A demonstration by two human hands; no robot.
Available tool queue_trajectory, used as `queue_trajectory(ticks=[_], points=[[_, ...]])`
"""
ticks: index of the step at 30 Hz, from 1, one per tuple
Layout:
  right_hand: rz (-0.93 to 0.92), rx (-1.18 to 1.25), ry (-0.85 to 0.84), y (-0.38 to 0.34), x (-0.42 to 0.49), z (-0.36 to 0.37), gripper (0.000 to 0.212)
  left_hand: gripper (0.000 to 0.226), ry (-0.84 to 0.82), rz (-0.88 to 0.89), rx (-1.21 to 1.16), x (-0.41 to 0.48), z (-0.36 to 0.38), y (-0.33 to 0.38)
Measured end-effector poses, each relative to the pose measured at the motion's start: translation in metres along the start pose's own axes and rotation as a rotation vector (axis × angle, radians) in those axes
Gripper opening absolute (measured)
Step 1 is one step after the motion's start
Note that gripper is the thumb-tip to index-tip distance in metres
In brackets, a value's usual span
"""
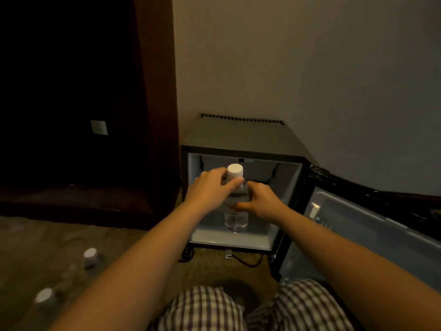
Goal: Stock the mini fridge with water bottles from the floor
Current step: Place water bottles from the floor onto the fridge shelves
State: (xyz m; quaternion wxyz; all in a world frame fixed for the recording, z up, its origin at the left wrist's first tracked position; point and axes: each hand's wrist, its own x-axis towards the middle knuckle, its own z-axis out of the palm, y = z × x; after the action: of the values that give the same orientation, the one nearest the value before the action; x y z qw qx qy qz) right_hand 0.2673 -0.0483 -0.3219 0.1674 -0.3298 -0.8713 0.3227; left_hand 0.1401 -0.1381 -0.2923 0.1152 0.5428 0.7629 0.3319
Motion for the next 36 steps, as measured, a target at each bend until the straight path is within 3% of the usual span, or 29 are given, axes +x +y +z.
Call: queue_trajectory(ticks=[4, 10, 19, 24, 31, 36], points=[[0.097, 0.053, 0.063, 0.039, 0.014, 0.005, 0.048, 0.045, -0.147, -0.102, -0.201, 0.028, 0.042, -0.012], [0.189, 0.181, 0.145, 0.092, 0.029, 0.034, 0.042, 0.034, -0.363, -0.138, -0.26, 0.058, 0.096, -0.045], [0.309, 0.296, 0.129, 0.174, 0.048, 0.087, 0.045, 0.039, -0.647, -0.245, -0.299, 0.1, 0.172, -0.096], [0.4, 0.301, 0.126, 0.214, 0.055, 0.11, 0.05, 0.039, -0.719, -0.32, -0.367, 0.113, 0.216, -0.118], [0.472, 0.294, 0.164, 0.254, 0.082, 0.128, 0.05, 0.039, -0.699, -0.425, -0.486, 0.13, 0.258, -0.144], [0.544, 0.176, 0.101, 0.271, 0.101, 0.135, 0.053, 0.041, -0.663, -0.474, -0.521, 0.14, 0.279, -0.152]])
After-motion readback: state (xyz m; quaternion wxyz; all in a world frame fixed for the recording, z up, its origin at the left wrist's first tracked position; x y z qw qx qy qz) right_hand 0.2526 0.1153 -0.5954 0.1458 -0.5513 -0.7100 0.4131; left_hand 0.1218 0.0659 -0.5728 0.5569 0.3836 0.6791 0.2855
